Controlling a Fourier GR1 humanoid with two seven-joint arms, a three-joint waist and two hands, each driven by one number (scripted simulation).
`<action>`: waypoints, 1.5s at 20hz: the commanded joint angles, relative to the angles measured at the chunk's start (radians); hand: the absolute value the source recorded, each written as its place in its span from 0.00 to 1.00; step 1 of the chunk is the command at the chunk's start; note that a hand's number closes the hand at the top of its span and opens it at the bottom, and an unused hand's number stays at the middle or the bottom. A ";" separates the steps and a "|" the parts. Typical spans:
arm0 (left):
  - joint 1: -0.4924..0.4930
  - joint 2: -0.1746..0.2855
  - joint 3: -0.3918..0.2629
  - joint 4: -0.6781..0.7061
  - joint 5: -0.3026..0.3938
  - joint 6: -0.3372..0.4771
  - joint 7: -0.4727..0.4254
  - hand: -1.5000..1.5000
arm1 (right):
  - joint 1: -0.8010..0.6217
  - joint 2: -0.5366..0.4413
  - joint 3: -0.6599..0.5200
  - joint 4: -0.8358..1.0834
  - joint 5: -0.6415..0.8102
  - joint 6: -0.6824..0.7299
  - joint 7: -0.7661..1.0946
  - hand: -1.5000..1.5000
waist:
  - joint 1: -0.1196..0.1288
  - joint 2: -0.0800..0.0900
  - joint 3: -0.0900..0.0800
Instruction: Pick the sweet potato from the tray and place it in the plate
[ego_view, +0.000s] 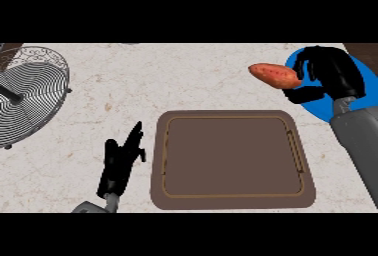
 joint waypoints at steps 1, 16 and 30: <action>-0.001 0.121 0.127 -0.015 -0.028 0.043 -0.036 0.50 | -0.047 -0.038 -0.089 -0.041 0.007 -0.067 0.067 1.00 | 0.006 -0.010 0.011; -0.052 0.150 0.171 0.016 0.002 0.001 -0.043 0.50 | -0.088 -0.129 -0.239 0.296 -0.007 -0.090 -0.030 1.00 | 0.030 0.005 0.012; -0.027 0.102 0.137 -0.035 -0.036 0.014 -0.019 0.50 | -0.269 -0.185 -0.281 0.875 0.014 0.128 -0.278 1.00 | 0.060 0.017 0.015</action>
